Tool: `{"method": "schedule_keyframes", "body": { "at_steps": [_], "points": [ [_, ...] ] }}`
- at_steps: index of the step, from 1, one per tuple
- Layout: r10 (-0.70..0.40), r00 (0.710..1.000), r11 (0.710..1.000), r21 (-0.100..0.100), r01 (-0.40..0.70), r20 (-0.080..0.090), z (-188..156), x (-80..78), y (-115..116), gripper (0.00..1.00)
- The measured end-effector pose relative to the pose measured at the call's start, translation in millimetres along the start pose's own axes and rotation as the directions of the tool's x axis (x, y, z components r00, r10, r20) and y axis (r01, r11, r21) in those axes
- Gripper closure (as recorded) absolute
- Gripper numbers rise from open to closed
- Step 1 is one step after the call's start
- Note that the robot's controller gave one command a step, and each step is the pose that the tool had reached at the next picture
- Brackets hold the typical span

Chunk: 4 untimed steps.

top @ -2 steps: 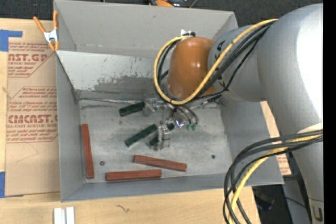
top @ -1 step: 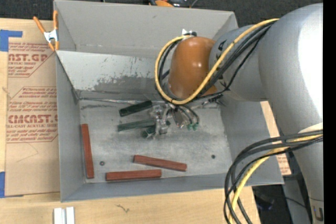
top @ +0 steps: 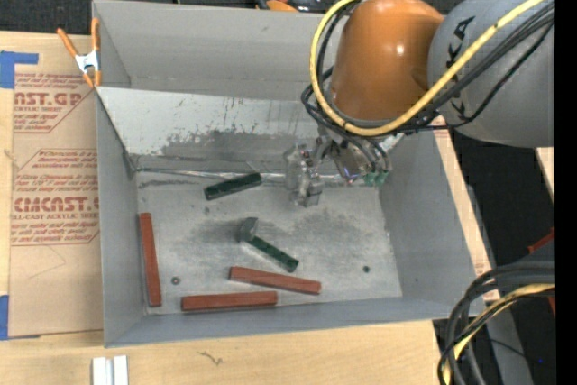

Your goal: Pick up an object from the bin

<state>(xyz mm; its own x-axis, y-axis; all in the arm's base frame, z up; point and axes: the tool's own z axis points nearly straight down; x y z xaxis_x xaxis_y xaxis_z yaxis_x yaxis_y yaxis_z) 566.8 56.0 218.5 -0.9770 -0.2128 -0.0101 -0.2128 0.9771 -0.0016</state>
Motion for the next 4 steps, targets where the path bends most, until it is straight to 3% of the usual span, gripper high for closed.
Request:
{"method": "schedule_keyframes", "body": {
  "at_steps": [1, 2, 3, 4],
  "points": [
    [-0.002, 1.000, 1.000, -0.003, 0.002, -0.016, 25, 77.0, 7, 1.00],
    [-0.003, 1.000, 1.000, -0.002, 0.003, -0.009, 24, 74.0, 7, 0.00],
    [-0.112, 0.994, 0.994, -0.004, 0.112, -0.011, 147, 73.3, 7, 0.00],
    [-0.110, 0.994, 0.994, -0.003, 0.110, -0.007, 141, 71.5, 7, 1.00]
  ]
}}
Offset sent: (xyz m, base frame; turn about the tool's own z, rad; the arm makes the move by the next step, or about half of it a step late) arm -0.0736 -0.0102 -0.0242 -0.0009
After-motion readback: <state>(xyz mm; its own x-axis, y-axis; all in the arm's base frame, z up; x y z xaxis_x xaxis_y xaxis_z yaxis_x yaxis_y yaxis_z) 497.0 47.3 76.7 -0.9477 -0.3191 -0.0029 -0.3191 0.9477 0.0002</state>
